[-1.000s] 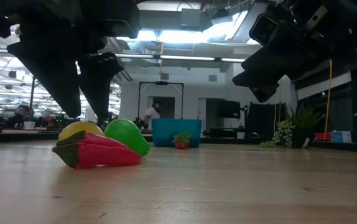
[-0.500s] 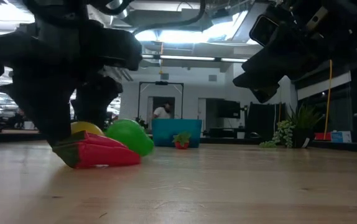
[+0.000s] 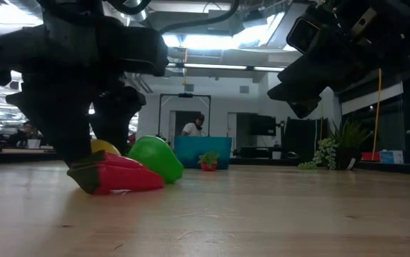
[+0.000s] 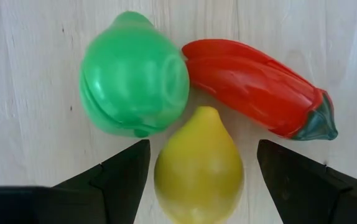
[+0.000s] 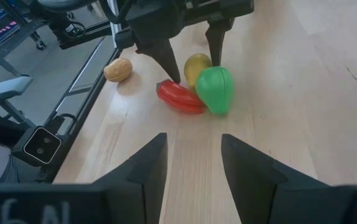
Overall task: Pick and placing Produce into tupperware
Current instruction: Put the lemon into the blue bin
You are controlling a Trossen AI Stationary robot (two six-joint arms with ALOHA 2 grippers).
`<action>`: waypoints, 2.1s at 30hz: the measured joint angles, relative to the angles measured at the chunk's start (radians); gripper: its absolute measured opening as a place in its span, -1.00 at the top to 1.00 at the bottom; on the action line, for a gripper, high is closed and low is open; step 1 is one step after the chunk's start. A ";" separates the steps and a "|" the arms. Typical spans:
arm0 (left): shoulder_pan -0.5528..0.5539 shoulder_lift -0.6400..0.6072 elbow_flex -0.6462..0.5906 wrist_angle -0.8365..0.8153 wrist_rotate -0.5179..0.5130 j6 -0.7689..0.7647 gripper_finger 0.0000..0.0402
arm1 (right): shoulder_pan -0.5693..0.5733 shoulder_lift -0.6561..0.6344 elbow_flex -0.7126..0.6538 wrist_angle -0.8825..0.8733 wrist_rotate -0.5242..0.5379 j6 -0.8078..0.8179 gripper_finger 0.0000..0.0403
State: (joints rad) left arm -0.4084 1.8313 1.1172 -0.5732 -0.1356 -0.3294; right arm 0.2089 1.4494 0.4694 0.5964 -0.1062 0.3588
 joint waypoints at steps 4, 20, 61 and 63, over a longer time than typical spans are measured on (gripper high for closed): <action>0.000 0.000 0.000 -0.002 0.000 0.000 -0.44 | 0.000 0.000 0.000 0.000 0.000 0.000 0.24; 0.000 0.032 0.002 -0.015 0.054 -0.008 -0.20 | 0.000 0.000 0.000 0.000 0.000 0.000 0.24; 0.022 -0.226 0.142 -0.407 -0.173 0.043 0.01 | 0.000 0.000 0.000 -0.042 0.000 0.000 0.24; 0.022 -0.266 0.142 -0.422 -0.206 0.029 0.01 | 0.000 0.000 0.000 -0.042 0.000 0.000 0.24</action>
State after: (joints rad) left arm -0.3862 1.5657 1.2587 -0.9954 -0.3417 -0.3002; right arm 0.2089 1.4490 0.4694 0.5549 -0.1059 0.3592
